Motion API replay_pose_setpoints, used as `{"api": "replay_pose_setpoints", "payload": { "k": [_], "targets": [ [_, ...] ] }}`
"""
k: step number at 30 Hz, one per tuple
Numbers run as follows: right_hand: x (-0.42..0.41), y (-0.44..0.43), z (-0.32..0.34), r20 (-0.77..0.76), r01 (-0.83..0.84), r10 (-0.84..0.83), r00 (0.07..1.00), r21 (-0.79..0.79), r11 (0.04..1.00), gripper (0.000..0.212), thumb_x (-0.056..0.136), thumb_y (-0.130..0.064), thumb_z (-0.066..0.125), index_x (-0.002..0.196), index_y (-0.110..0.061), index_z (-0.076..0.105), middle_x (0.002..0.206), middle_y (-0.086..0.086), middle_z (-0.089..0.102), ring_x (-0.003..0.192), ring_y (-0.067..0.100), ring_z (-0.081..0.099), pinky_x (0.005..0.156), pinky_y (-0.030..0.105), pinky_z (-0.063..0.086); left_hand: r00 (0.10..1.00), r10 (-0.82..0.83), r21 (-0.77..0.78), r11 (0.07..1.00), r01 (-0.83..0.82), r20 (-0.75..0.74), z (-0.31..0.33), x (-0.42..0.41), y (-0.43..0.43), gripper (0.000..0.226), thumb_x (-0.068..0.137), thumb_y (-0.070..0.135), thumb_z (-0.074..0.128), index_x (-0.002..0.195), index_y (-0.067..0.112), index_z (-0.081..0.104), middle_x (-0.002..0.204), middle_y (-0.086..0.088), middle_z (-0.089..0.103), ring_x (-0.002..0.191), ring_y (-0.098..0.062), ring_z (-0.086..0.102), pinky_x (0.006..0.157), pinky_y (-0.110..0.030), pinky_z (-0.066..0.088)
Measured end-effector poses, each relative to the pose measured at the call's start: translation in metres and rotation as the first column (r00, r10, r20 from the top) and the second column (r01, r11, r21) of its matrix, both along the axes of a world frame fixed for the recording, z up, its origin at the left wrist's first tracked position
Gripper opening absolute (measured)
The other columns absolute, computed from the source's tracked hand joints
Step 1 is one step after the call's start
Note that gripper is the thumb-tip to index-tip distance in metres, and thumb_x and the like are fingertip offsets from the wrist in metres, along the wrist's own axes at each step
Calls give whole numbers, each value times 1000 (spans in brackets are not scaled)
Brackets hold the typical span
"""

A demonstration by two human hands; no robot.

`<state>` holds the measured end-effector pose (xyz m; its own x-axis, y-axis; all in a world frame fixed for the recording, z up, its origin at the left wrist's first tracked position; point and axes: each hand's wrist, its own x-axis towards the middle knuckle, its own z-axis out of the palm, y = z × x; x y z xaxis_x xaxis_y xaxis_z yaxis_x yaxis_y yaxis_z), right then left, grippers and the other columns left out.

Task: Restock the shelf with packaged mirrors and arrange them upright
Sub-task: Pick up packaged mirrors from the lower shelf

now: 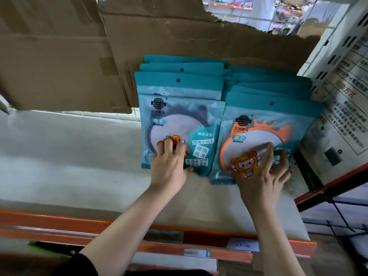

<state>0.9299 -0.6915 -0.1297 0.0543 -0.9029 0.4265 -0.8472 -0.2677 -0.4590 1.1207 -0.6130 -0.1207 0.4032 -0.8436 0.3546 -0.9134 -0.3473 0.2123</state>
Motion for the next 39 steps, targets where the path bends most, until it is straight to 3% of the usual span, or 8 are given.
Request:
{"api": "replay_pose_setpoints", "payload": {
  "k": [9, 14, 17, 23, 28, 32, 35, 39],
  "targets": [
    [13, 16, -5, 57, -48, 48, 997, -6, 999, 95, 67, -33, 83, 143, -12, 29, 143, 29, 29, 120, 49, 33, 95, 59, 34, 965, -165, 3, 986, 169, -206, 2, 3, 20, 44, 82, 36, 68, 114, 10, 53, 121, -9, 50, 112, -27, 52, 87, -39, 49],
    [28, 43, 1, 154, -253, 261, 953, -69, 965, 62, 81, -15, 69, 134, 1, 42, 137, 23, 43, 128, 33, 32, 106, 39, 29, 994, 14, 83, 997, -5, -110, 4, 20, 44, 47, 86, 43, 58, 121, 14, 50, 115, -9, 57, 105, -30, 56, 86, -39, 43],
    [51, 62, 10, 140, -385, 387, 912, -42, 922, 54, 84, -23, 56, 133, -3, 45, 138, 19, 46, 132, 31, 35, 108, 43, 32, 991, 60, 89, 995, -49, -121, 4, 38, 59, 48, 84, 37, 63, 121, 8, 53, 112, -15, 59, 102, -36, 57, 85, -40, 45],
    [103, 94, 22, 36, -469, 467, 883, 55, 882, 55, 81, -15, 68, 131, -3, 49, 138, 21, 46, 134, 40, 35, 108, 49, 29, 979, 126, 168, 981, -99, -161, 7, 79, 106, 61, 92, 43, 48, 145, 22, 25, 151, -10, 29, 139, -30, 26, 114, -41, 21],
    [162, 129, 38, -191, -505, 588, 786, 351, 788, 68, 88, -33, 61, 144, -13, 30, 149, 15, 29, 137, 36, 26, 109, 45, 26, 925, 324, 224, 934, -280, -197, 19, 135, 177, 63, 91, 45, 50, 144, 24, 24, 151, -11, 26, 138, -33, 25, 110, -47, 26],
    [223, 166, 56, -263, -557, 693, 672, 437, 706, 70, 91, -41, 54, 148, -19, 19, 154, 12, 19, 140, 33, 20, 111, 46, 25, 848, 469, 203, 881, -428, -249, 31, 177, 240, 63, 90, 43, 52, 143, 23, 27, 150, -12, 26, 136, -33, 26, 107, -46, 27],
    [262, 201, 65, -283, -597, 748, 600, 463, 655, 64, 91, -42, 51, 145, -20, 24, 150, 10, 27, 137, 32, 26, 107, 45, 29, 815, 524, 219, 850, -480, -248, 33, 205, 289, 64, 91, 44, 49, 146, 22, 23, 153, -13, 22, 139, -32, 23, 109, -46, 27],
    [307, 242, 71, -327, -592, 774, 542, 505, 628, 58, 90, -45, 51, 139, -18, 35, 139, 13, 43, 127, 34, 38, 99, 44, 38, 774, 579, 206, 815, -542, -256, 44, 233, 347, 60, 92, 50, 44, 141, 20, 29, 139, -12, 40, 128, -34, 40, 98, -47, 40]
  ]
}}
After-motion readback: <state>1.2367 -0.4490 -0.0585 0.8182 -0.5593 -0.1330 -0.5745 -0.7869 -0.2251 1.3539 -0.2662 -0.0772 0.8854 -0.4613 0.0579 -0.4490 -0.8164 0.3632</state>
